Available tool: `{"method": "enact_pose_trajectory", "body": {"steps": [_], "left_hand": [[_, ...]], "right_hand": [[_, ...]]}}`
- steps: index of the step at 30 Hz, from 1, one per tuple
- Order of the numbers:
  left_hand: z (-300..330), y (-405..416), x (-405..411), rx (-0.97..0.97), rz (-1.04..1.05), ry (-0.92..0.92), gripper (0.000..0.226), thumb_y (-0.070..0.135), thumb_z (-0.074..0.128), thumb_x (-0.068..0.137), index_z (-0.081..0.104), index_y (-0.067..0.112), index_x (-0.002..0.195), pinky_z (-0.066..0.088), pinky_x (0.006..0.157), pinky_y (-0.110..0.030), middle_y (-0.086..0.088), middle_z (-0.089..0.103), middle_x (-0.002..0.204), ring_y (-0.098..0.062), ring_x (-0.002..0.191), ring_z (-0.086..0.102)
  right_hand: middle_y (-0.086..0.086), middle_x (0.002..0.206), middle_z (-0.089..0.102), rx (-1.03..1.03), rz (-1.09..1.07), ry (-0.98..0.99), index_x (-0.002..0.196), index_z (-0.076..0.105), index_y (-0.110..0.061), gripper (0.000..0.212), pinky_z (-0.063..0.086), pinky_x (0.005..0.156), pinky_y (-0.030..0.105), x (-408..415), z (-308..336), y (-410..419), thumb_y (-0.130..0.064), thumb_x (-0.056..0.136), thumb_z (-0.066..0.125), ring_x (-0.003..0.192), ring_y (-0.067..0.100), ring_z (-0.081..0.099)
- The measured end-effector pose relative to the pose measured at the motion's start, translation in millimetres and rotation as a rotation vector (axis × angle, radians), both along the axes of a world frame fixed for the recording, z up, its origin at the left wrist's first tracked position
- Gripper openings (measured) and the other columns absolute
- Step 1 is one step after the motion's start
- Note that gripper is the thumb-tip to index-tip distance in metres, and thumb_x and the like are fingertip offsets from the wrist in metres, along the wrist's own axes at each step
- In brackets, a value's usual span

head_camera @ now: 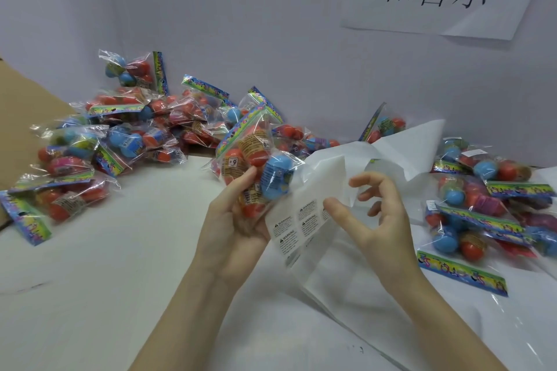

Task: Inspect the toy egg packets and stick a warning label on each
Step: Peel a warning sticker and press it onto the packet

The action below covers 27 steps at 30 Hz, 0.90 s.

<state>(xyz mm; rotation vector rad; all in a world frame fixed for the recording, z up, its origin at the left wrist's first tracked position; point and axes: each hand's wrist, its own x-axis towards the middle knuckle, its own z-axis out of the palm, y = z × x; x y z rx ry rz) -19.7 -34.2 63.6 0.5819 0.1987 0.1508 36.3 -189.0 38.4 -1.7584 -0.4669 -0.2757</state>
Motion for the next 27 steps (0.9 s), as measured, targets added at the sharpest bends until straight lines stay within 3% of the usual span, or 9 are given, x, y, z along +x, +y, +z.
{"method": "enact_pose_trajectory", "body": {"steps": [3,9,14,16,20,23,25,27], "left_hand": [[1.6,-1.1,-0.8,-0.017,-0.003,-0.012,0.022,0.018,0.064,0.062,0.077,0.011,0.078,0.058,0.059,-0.027,-0.008,0.075,0.086,-0.018,0.071,0.072],[0.6,0.1,-1.4,-0.069,0.026,-0.007,0.028,0.018,0.065,0.061,0.077,0.009,0.085,0.057,0.065,-0.027,-0.010,0.074,0.094,-0.019,0.074,0.071],[1.9,-2.5,-1.2,-0.051,0.043,-0.016,0.021,0.017,0.063,0.063,0.077,0.010,0.077,0.058,0.062,-0.027,-0.008,0.074,0.088,-0.018,0.072,0.072],[2.2,-3.3,-1.0,-0.044,0.032,-0.018,0.019,0.017,0.063,0.064,0.077,0.011,0.075,0.058,0.059,-0.027,-0.008,0.074,0.085,-0.018,0.070,0.072],[3.3,-2.6,-1.1,-0.049,0.010,-0.009,0.019,0.017,0.062,0.064,0.077,0.010,0.073,0.057,0.056,-0.027,-0.008,0.074,0.082,-0.019,0.069,0.072],[3.1,-1.8,-1.9,-0.052,-0.011,-0.021,0.020,0.016,0.062,0.064,0.077,0.009,0.075,0.058,0.058,-0.028,-0.009,0.074,0.084,-0.019,0.070,0.072],[2.2,-1.8,-1.2,-0.062,-0.006,-0.029,0.023,0.016,0.063,0.063,0.077,0.008,0.079,0.058,0.059,-0.028,-0.010,0.074,0.087,-0.020,0.072,0.072],[1.1,-2.4,-0.4,-0.046,0.017,-0.023,0.024,0.016,0.064,0.062,0.077,0.008,0.081,0.058,0.061,-0.027,-0.009,0.074,0.089,-0.019,0.073,0.072]], "right_hand": [[-0.018,0.097,0.057,0.021,0.037,-0.015,0.091,0.051,-0.035,0.035,0.033,0.073,0.006,0.7,-0.3,0.0,-0.034,0.062,0.070,0.088,-0.003,0.050],[-0.009,0.085,0.063,0.084,0.010,-0.024,0.093,0.049,-0.037,0.034,0.039,0.074,0.011,4.6,-4.2,-0.9,-0.032,0.067,0.069,0.086,0.010,0.057],[-0.004,0.104,0.056,0.097,-0.023,-0.105,0.095,0.048,-0.036,0.043,0.043,0.079,0.016,2.1,-6.4,2.2,-0.016,0.072,0.078,0.092,0.010,0.056],[-0.002,0.102,0.056,0.085,-0.025,-0.070,0.090,0.050,-0.035,0.038,0.043,0.078,0.016,1.2,-6.3,3.7,-0.023,0.069,0.080,0.090,0.008,0.055],[-0.017,0.099,0.060,0.049,0.056,0.044,0.092,0.054,-0.035,0.042,0.040,0.079,0.012,-0.8,-5.0,3.6,-0.043,0.060,0.080,0.095,0.001,0.054],[-0.016,0.105,0.058,0.021,0.036,0.022,0.090,0.055,-0.036,0.035,0.035,0.079,0.006,-1.0,-2.7,4.5,-0.039,0.062,0.075,0.098,-0.005,0.051],[-0.014,0.104,0.052,0.007,-0.010,-0.013,0.083,0.056,-0.036,0.026,0.034,0.081,0.008,-1.0,-1.1,3.5,-0.036,0.062,0.071,0.102,-0.001,0.047],[-0.015,0.099,0.045,-0.016,-0.050,-0.027,0.074,0.056,-0.034,0.026,0.031,0.084,0.007,-1.0,-0.3,1.2,-0.031,0.063,0.080,0.104,0.004,0.042]]}}
